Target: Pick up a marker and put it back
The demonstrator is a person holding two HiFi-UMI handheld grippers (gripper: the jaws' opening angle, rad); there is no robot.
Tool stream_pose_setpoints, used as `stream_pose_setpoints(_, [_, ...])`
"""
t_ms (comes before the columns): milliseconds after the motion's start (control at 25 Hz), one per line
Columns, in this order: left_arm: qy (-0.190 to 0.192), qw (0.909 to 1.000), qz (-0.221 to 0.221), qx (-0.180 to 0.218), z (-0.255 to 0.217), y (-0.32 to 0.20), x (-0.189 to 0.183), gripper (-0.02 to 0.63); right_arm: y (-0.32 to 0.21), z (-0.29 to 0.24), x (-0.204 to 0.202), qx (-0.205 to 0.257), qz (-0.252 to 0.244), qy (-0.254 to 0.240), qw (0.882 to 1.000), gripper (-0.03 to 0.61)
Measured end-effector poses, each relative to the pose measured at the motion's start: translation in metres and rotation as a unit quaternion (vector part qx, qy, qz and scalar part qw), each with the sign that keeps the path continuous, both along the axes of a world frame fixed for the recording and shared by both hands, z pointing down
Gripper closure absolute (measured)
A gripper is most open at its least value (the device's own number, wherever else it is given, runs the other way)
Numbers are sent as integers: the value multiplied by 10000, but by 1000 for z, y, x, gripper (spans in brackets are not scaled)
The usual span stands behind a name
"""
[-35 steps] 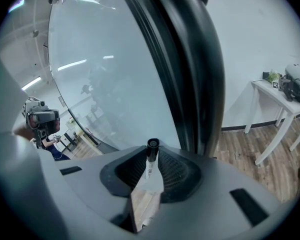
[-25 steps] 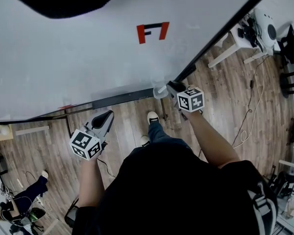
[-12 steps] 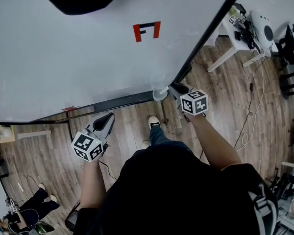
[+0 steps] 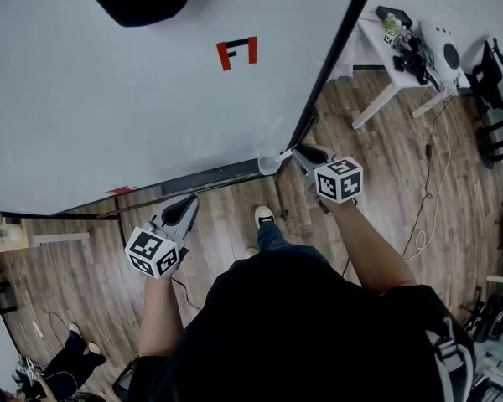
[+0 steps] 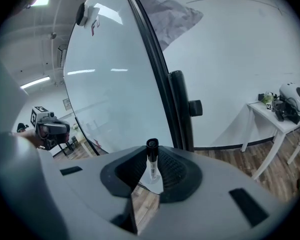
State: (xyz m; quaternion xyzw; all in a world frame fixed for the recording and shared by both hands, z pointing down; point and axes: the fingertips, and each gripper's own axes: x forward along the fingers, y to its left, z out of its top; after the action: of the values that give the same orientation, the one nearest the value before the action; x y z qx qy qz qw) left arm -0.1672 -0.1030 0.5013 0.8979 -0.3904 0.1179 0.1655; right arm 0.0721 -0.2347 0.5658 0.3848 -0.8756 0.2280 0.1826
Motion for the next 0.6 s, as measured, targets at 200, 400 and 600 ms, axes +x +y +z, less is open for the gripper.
stream_pose_setpoints(200, [-10,9999,63,81,-5,4,7,594,11,-14,13,81,123,-138,9998,517])
stream_pose_setpoints(400, [-6,9997,153,164,-11,7,16,594,22,-25,27,153,216,-158,9995,517])
stream_pose_setpoints(600, [-2,9995,219,235,-14,8,21,594,33,-29,37,188,296,-155,9993,517])
